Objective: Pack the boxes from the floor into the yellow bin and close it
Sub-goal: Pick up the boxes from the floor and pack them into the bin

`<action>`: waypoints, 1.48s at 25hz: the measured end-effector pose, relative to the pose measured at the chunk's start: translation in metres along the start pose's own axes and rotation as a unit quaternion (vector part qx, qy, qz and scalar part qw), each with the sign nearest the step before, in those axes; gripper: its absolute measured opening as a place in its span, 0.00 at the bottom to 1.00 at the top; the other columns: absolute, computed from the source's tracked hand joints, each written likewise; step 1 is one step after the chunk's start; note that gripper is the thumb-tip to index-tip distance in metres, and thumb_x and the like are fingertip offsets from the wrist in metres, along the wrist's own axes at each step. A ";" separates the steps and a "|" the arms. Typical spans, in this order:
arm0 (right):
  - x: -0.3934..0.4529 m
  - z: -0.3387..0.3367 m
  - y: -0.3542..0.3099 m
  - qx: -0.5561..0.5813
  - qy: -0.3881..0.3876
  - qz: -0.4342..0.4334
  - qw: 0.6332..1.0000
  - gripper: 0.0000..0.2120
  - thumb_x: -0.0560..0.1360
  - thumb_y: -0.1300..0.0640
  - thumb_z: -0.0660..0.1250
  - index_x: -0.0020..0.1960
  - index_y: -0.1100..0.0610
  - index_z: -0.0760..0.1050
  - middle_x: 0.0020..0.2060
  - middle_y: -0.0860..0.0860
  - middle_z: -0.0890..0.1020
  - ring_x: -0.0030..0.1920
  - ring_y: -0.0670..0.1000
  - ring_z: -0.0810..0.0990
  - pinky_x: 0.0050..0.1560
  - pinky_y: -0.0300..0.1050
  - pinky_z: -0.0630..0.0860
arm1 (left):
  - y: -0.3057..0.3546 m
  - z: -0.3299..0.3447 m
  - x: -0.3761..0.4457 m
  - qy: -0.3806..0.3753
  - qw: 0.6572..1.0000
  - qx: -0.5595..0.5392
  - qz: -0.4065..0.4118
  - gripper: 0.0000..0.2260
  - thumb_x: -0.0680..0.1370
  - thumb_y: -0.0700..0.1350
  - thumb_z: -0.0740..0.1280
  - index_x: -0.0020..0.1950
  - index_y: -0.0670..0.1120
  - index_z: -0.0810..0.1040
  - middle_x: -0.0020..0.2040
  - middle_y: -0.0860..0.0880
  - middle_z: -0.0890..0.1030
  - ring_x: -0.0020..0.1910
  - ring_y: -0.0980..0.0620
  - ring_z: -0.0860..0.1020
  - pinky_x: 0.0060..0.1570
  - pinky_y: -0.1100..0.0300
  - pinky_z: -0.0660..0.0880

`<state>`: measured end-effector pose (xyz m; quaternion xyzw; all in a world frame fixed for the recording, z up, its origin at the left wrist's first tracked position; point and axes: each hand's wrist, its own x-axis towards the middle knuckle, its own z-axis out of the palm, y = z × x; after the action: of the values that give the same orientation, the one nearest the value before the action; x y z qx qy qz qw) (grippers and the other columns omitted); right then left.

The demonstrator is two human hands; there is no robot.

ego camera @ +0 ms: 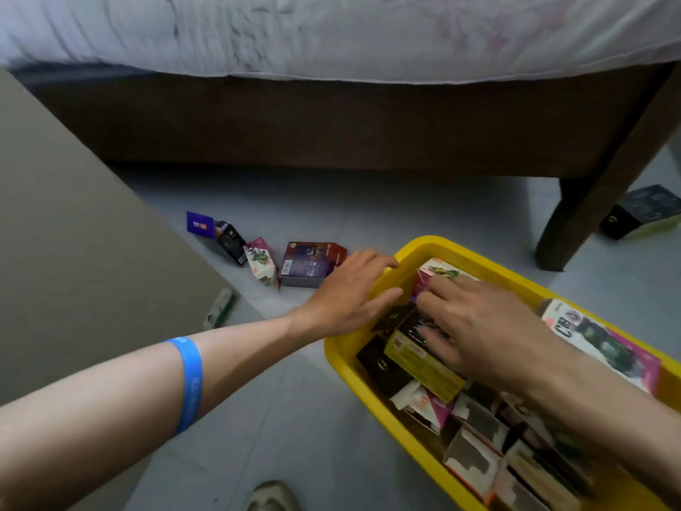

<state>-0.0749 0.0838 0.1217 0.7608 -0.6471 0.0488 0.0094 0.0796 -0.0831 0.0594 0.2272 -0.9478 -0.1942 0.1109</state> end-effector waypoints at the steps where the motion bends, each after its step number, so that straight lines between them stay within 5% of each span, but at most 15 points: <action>1: 0.021 0.001 -0.003 0.005 -0.015 -0.034 0.999 0.13 0.78 0.46 0.59 0.57 0.51 0.73 0.52 0.51 0.77 0.49 0.54 0.77 0.43 0.50 0.74 | -0.014 -0.006 -0.005 0.002 0.999 0.011 -0.030 0.21 0.80 0.57 0.63 0.70 0.48 0.69 0.64 0.48 0.72 0.62 0.50 0.69 0.59 0.54 0.69; 4: 0.096 0.009 -0.018 -0.004 -0.061 -0.103 0.993 0.13 0.77 0.46 0.60 0.59 0.49 0.71 0.54 0.50 0.76 0.50 0.54 0.76 0.46 0.49 0.73 | -0.074 -0.033 -0.022 -0.048 0.982 0.081 -0.162 0.27 0.77 0.55 0.66 0.73 0.49 0.65 0.69 0.45 0.69 0.66 0.43 0.67 0.62 0.47 0.70; 9: 0.185 0.059 -0.046 0.018 -0.123 -0.050 0.991 0.19 0.79 0.43 0.57 0.64 0.51 0.69 0.61 0.53 0.75 0.57 0.58 0.76 0.55 0.53 0.71 | -0.181 -0.047 -0.031 -0.172 0.923 0.183 -0.292 0.31 0.74 0.51 0.68 0.75 0.51 0.61 0.70 0.43 0.67 0.69 0.39 0.66 0.60 0.42 0.70; 14: 0.179 0.105 -0.040 0.059 -0.238 0.058 0.968 0.24 0.77 0.36 0.53 0.59 0.51 0.74 0.58 0.53 0.80 0.56 0.58 0.78 0.54 0.52 0.71 | -0.251 -0.004 -0.002 -0.196 0.893 0.073 -0.399 0.47 0.69 0.53 0.77 0.79 0.57 0.52 0.79 0.42 0.52 0.77 0.36 0.51 0.67 0.31 0.60; 18: 0.203 0.116 -0.039 0.081 -0.310 0.121 0.940 0.26 0.72 0.38 0.62 0.66 0.50 0.71 0.62 0.53 0.77 0.58 0.59 0.77 0.51 0.52 0.72 | -0.264 0.027 0.008 -0.196 0.912 0.053 -0.356 0.49 0.72 0.63 0.71 0.80 0.55 0.41 0.79 0.38 0.54 0.78 0.33 0.47 0.73 0.34 0.46; 20: 0.216 0.123 -0.041 0.090 -0.329 0.163 0.926 0.29 0.72 0.43 0.65 0.70 0.51 0.66 0.65 0.54 0.73 0.62 0.61 0.75 0.55 0.52 0.72 | -0.253 0.040 -0.004 -0.170 0.927 0.026 -0.334 0.45 0.73 0.63 0.70 0.81 0.56 0.45 0.77 0.41 0.58 0.77 0.32 0.51 0.71 0.35 0.58; 22: 0.214 0.130 -0.046 0.037 -0.334 0.168 0.927 0.29 0.73 0.48 0.65 0.72 0.51 0.63 0.67 0.55 0.70 0.63 0.62 0.74 0.58 0.55 0.73 | -0.234 0.052 -0.025 -0.176 0.933 0.027 -0.313 0.46 0.72 0.64 0.70 0.80 0.58 0.46 0.77 0.46 0.57 0.77 0.31 0.45 0.66 0.34 0.66; 25: 0.203 0.132 -0.045 -0.033 -0.368 0.160 0.915 0.30 0.72 0.52 0.65 0.73 0.51 0.60 0.66 0.55 0.69 0.63 0.61 0.73 0.58 0.56 0.74 | -0.210 0.066 -0.058 -0.197 0.943 0.071 -0.256 0.44 0.73 0.65 0.67 0.80 0.59 0.44 0.79 0.49 0.54 0.76 0.32 0.36 0.67 0.35 0.66; 30: 0.179 0.123 -0.031 -0.041 -0.420 0.155 0.893 0.33 0.72 0.48 0.68 0.74 0.52 0.60 0.64 0.55 0.71 0.63 0.62 0.74 0.60 0.59 0.74 | -0.147 0.089 -0.122 -0.195 0.953 0.119 -0.201 0.40 0.77 0.62 0.62 0.80 0.58 0.39 0.81 0.45 0.49 0.77 0.31 0.40 0.66 0.36 0.67; 34: 0.175 0.122 -0.027 -0.010 -0.362 0.144 0.921 0.25 0.75 0.47 0.64 0.69 0.52 0.66 0.62 0.54 0.75 0.60 0.59 0.76 0.51 0.52 0.72 | -0.125 0.090 -0.119 -0.204 0.942 0.203 -0.170 0.48 0.70 0.70 0.66 0.79 0.56 0.41 0.80 0.40 0.50 0.76 0.30 0.53 0.64 0.32 0.63; 37: 0.173 0.118 -0.029 0.014 -0.296 0.127 0.947 0.20 0.76 0.47 0.64 0.66 0.52 0.70 0.60 0.54 0.78 0.57 0.59 0.78 0.47 0.52 0.69 | -0.122 0.089 -0.085 -0.244 0.935 0.209 -0.150 0.56 0.65 0.72 0.70 0.78 0.58 0.36 0.81 0.42 0.44 0.77 0.32 0.45 0.64 0.22 0.47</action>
<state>-0.0123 -0.0904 0.0210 0.6527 -0.7112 -0.1685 -0.1992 0.1742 -0.1152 -0.0825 0.3308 -0.9197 -0.0560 -0.2038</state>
